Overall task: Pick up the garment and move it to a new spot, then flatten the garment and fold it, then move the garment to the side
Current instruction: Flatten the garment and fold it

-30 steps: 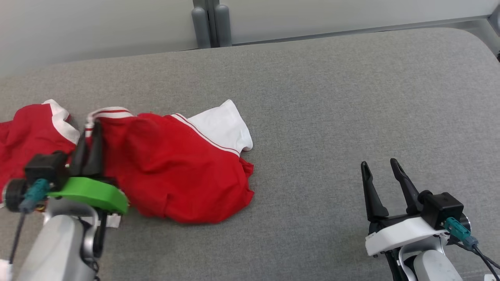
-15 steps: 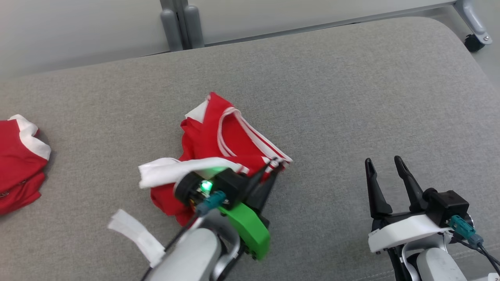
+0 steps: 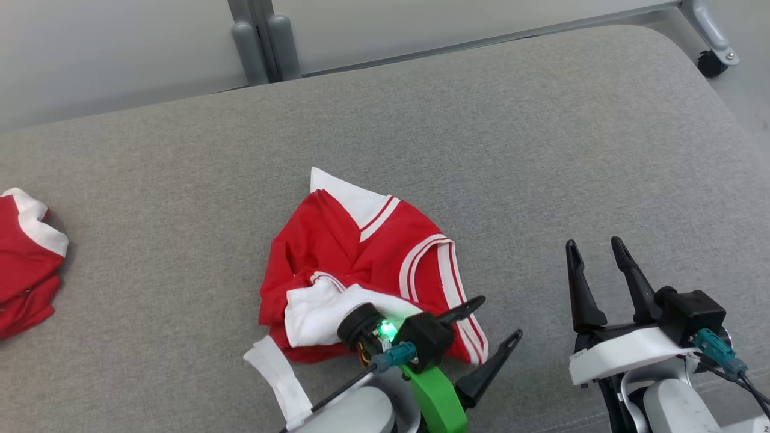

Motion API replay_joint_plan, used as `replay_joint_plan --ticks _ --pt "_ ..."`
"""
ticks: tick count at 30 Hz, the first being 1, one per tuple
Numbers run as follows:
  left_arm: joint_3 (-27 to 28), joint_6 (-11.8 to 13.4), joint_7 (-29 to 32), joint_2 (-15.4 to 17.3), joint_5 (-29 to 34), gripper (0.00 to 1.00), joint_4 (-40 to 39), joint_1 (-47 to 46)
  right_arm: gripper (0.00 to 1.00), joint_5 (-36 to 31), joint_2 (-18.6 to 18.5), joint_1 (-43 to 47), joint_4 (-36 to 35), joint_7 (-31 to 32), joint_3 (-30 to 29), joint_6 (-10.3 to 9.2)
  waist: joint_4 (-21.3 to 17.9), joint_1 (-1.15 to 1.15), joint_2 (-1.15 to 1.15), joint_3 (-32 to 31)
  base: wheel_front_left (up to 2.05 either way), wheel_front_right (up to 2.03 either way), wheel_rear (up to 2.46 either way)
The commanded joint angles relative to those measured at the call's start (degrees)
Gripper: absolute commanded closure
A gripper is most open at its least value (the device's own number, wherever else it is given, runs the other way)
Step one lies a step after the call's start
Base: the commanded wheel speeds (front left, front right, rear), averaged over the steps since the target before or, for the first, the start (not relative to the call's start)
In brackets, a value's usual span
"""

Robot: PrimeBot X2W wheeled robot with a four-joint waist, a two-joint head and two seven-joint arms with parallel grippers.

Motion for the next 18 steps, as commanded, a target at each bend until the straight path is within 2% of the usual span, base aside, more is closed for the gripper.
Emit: replay_joint_plan --ticks 1,8,14,18 --pt "0.13 1.00 -1.08 0.17 -1.19 0.00 -0.54 -1.51 0.00 -0.47 -0.08 0.82 0.27 -0.18 -0.10 -0.02 0.99 0.00 0.00 -0.97 0.00 0.00 0.00" --pt "4.20 5.65 -3.99 0.91 -1.93 0.00 -1.86 -4.31 0.00 -0.95 -0.09 2.12 0.38 -0.18 -0.26 -0.02 3.98 0.00 0.00 -3.12 0.00 0.00 0.00" --pt "12.03 9.42 -4.78 6.57 -1.59 0.00 -3.95 -1.80 0.00 -1.22 -0.09 3.11 0.58 -0.17 -0.28 -0.02 6.24 0.00 0.00 -4.87 0.00 0.00 0.00" --pt "18.83 11.74 -4.81 11.16 -0.17 0.00 -8.33 2.17 0.00 -1.39 -0.09 3.47 0.55 -0.17 -0.21 -0.02 7.37 0.00 0.00 -5.54 0.00 0.00 0.00"
